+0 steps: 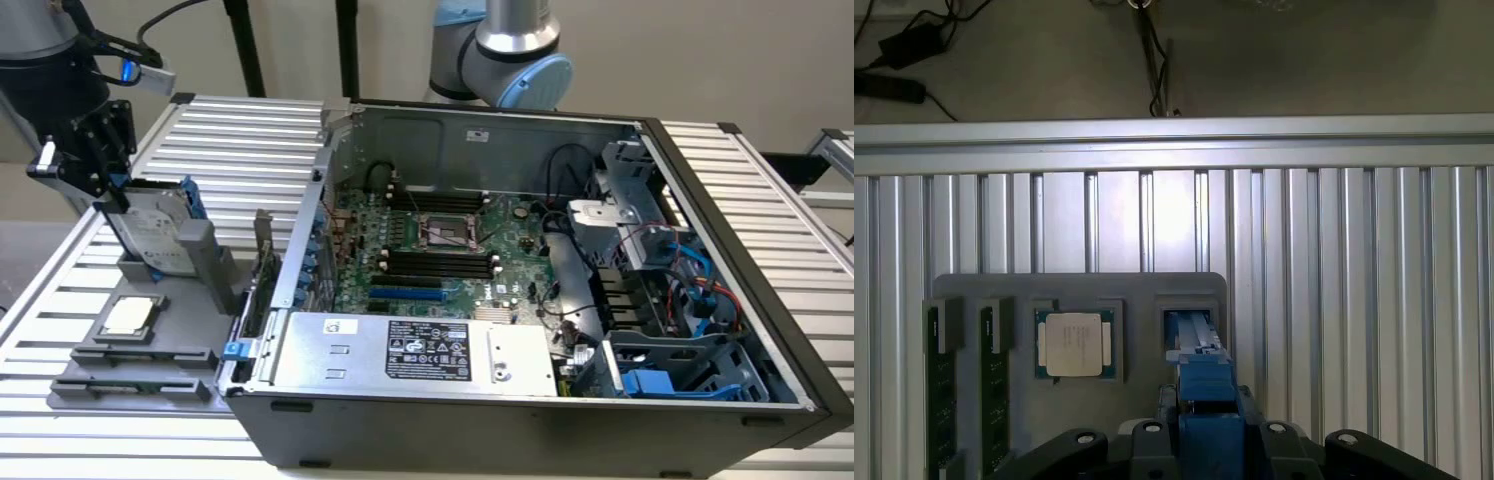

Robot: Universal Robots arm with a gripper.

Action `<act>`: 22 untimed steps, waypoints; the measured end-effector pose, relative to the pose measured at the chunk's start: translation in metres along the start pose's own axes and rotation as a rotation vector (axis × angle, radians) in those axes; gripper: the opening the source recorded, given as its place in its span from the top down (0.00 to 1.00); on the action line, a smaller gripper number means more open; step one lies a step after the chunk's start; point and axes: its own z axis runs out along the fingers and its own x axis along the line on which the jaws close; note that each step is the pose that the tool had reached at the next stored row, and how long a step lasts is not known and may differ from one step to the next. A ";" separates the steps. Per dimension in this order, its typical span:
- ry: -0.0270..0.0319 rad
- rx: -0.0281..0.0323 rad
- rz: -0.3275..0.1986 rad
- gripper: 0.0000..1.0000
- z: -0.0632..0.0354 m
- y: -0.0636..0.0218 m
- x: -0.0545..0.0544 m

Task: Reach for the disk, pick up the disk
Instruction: 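Pick up the disk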

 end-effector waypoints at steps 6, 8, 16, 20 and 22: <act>-0.0001 -0.0002 0.000 0.67 0.0001 0.0000 0.000; -0.0001 -0.0002 0.000 0.67 0.0000 0.0000 0.001; 0.0000 -0.0002 0.000 0.67 0.0000 0.0000 0.001; 0.0000 -0.0001 0.000 0.67 -0.0032 0.0000 0.001; -0.0001 0.0000 0.000 0.67 -0.0074 0.0000 0.001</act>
